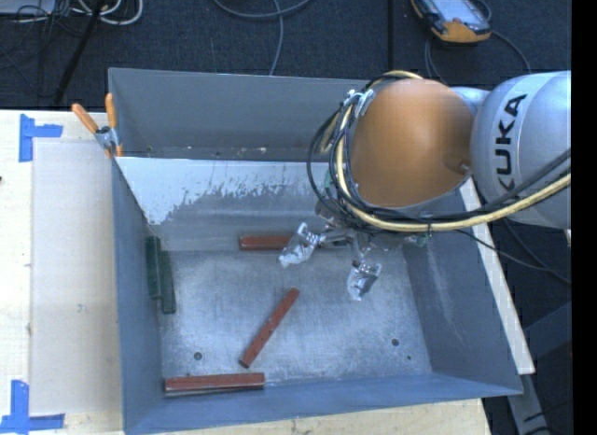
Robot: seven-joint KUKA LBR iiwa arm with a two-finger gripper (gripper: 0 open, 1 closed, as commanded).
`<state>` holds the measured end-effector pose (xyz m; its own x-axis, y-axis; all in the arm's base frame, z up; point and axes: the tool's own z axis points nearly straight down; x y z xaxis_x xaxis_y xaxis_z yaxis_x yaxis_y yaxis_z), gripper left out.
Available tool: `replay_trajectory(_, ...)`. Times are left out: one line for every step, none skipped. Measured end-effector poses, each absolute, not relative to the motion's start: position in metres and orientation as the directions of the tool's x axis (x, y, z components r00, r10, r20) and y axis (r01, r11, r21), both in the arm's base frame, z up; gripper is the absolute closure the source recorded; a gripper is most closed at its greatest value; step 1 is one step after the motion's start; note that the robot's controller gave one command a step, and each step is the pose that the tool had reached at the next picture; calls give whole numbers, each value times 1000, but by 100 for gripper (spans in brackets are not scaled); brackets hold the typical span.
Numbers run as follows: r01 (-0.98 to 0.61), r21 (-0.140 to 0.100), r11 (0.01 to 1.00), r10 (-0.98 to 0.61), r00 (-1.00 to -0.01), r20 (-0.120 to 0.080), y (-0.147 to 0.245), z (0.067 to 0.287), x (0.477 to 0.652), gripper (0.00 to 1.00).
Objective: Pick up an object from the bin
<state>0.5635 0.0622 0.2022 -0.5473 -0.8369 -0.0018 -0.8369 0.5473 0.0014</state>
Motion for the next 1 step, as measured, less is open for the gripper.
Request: replay_trajectory(-851, -5, 525, -851, -525, -5, 73, 158, 558, 0)
